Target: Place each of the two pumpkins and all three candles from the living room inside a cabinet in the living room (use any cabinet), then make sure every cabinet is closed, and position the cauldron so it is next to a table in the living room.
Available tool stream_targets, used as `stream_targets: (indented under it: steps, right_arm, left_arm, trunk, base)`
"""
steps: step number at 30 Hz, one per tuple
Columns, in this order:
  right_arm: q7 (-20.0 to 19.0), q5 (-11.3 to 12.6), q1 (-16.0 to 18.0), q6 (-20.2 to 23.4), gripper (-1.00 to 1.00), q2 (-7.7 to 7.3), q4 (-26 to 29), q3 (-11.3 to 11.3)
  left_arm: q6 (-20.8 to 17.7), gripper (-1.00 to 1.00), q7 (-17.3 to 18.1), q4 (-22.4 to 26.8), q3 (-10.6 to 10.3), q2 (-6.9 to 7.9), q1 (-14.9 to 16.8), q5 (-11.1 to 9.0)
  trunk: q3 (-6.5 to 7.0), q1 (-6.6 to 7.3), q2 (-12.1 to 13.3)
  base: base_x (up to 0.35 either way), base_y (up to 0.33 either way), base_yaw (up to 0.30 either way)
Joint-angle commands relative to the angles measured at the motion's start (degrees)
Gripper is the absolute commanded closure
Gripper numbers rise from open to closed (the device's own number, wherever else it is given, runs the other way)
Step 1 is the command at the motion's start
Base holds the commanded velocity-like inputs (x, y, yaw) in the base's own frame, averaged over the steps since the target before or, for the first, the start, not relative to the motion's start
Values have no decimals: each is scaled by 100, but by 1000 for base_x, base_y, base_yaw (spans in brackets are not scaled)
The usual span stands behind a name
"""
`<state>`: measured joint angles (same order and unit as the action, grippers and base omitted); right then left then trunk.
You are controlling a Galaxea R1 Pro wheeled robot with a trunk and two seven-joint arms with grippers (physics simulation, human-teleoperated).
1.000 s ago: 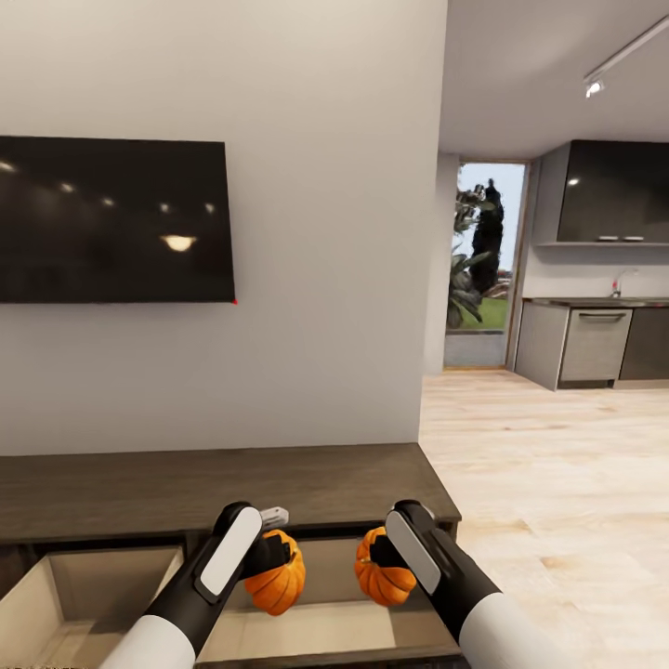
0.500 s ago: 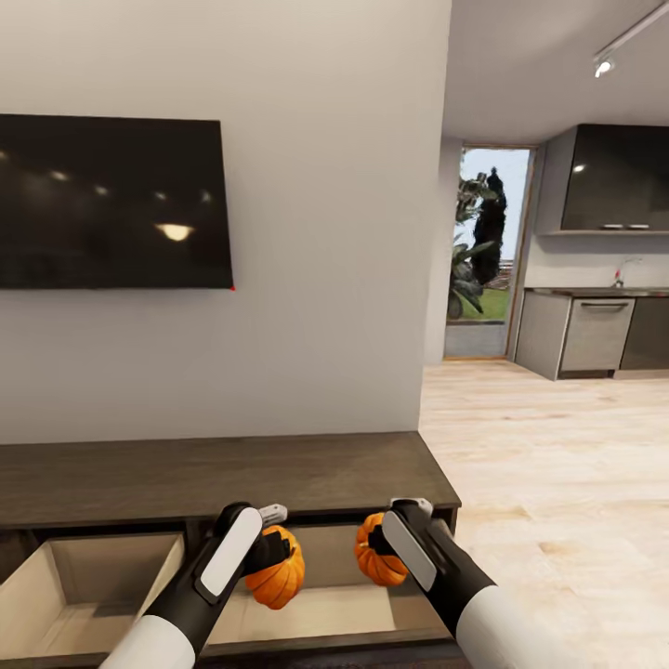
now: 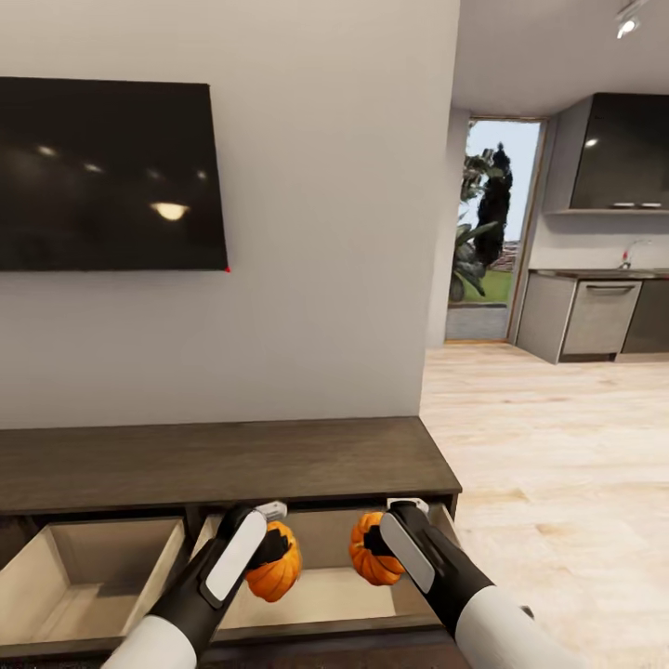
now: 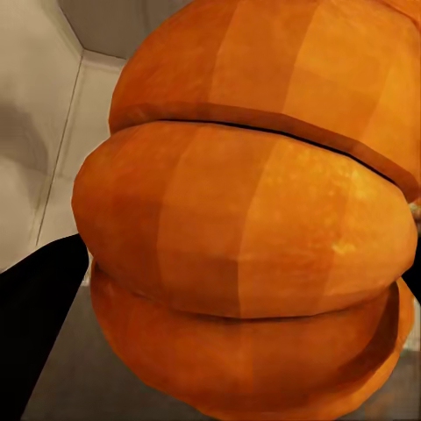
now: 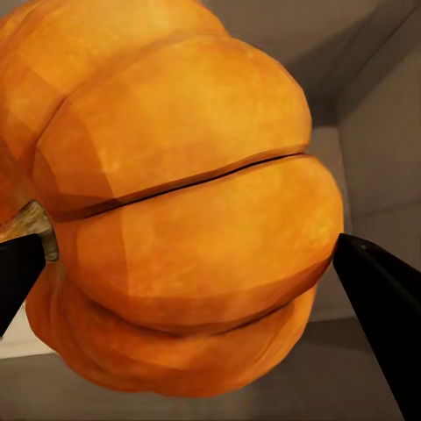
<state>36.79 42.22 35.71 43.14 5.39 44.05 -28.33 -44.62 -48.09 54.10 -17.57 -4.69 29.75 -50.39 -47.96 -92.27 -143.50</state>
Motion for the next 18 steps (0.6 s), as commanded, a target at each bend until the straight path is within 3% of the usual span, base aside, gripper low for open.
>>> stream_targets:
  steps: [1,5,18]
  right_arm:
    - [54,49,6,1,100,-3,7,-26]
    - [49,49,6,1,100,-4,7,-35]
    - [48,49,6,1,100,-3,12,-41]
  left_arm:
    - [40,100,-70,-1,-25,-1,4,-9]
    - [109,100,-61,-4,-42,-5,4,100]
    - [120,100,-60,22,-60,-14,4,117]
  trunk:
    - [-30,-1,-5]
    - [-118,-11,-11]
    - [-384,-42,-27]
  base:
    - [0,0,0]
    - [0,0,0]
    - [0,0,0]
